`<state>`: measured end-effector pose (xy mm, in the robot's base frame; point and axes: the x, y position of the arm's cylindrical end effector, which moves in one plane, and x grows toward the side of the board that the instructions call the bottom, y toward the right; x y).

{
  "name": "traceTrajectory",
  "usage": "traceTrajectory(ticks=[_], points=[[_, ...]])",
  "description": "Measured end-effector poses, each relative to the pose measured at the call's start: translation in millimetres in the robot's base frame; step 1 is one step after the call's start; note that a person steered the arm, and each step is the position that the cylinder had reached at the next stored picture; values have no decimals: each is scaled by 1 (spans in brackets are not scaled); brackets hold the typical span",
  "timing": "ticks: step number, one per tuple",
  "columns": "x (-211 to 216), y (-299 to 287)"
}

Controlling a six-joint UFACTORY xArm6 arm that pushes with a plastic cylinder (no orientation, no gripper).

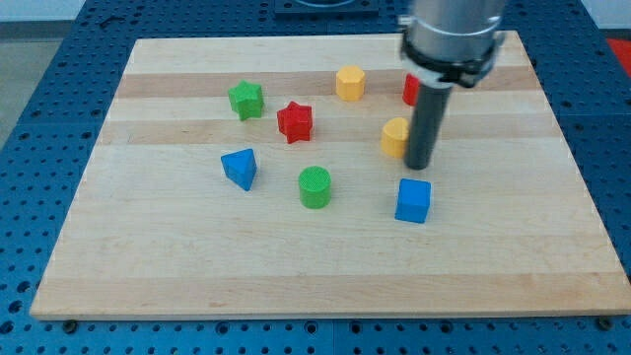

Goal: Move green circle towards bottom left

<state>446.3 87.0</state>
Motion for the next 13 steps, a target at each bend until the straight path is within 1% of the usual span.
traceTrajectory(ticks=[2, 3, 4, 6, 7, 8, 9, 10, 11, 13], points=[[23, -87], [26, -119], [41, -142], [96, -145], [111, -160], [111, -179], [131, -190], [133, -217], [123, -233], [106, -236]])
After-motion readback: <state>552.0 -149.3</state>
